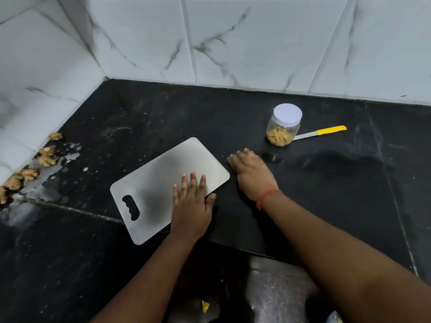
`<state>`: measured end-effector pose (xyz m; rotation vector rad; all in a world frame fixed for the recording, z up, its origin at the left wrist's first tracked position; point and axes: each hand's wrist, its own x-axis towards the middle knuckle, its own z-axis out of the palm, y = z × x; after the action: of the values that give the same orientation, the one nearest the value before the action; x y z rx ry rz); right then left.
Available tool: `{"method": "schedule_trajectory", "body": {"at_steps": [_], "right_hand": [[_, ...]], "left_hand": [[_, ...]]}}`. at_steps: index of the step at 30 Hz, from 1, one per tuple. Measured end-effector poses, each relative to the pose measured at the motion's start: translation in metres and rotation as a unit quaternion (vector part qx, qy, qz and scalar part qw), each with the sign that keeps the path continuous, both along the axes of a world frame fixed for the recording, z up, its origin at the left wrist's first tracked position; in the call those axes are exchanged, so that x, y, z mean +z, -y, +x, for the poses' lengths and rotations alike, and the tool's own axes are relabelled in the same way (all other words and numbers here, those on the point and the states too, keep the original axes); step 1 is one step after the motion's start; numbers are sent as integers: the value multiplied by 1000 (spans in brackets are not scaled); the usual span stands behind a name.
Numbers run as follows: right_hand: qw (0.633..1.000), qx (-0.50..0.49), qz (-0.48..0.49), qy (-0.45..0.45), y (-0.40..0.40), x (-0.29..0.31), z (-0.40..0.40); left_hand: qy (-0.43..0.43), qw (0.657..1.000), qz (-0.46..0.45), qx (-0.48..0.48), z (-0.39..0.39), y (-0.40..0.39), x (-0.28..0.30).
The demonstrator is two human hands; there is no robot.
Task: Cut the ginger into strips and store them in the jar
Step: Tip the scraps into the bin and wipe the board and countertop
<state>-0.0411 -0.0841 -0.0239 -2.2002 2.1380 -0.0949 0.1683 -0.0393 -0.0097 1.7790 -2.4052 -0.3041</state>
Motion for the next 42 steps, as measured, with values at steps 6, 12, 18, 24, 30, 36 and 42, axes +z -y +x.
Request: {"method": "schedule_trajectory", "body": {"at_steps": [6,12,18,24,30,36,42], "right_hand": [[1000,3,-18,-13,28,1,-20],[998,-38,-46,37,-7,2,-15],[999,-6,-37,22,-84,3,0],[996,14,-57,64,-130,9,25],[991,-104,-60,56,-169,16,8],[985,-150,-66,52,-196,14,-22],[981,-175,-62,48,-210,14,-41]], "left_hand": [[24,999,3,-28,1,13,-9],[27,999,-5,-38,0,20,-11],[31,999,-11,-39,0,17,-15],[29,999,-21,-37,-3,0,-15],[42,996,-34,-65,-16,-26,-13],[58,993,-37,-92,-24,-50,-16],[56,992,-39,-110,-34,-57,-10]]}}
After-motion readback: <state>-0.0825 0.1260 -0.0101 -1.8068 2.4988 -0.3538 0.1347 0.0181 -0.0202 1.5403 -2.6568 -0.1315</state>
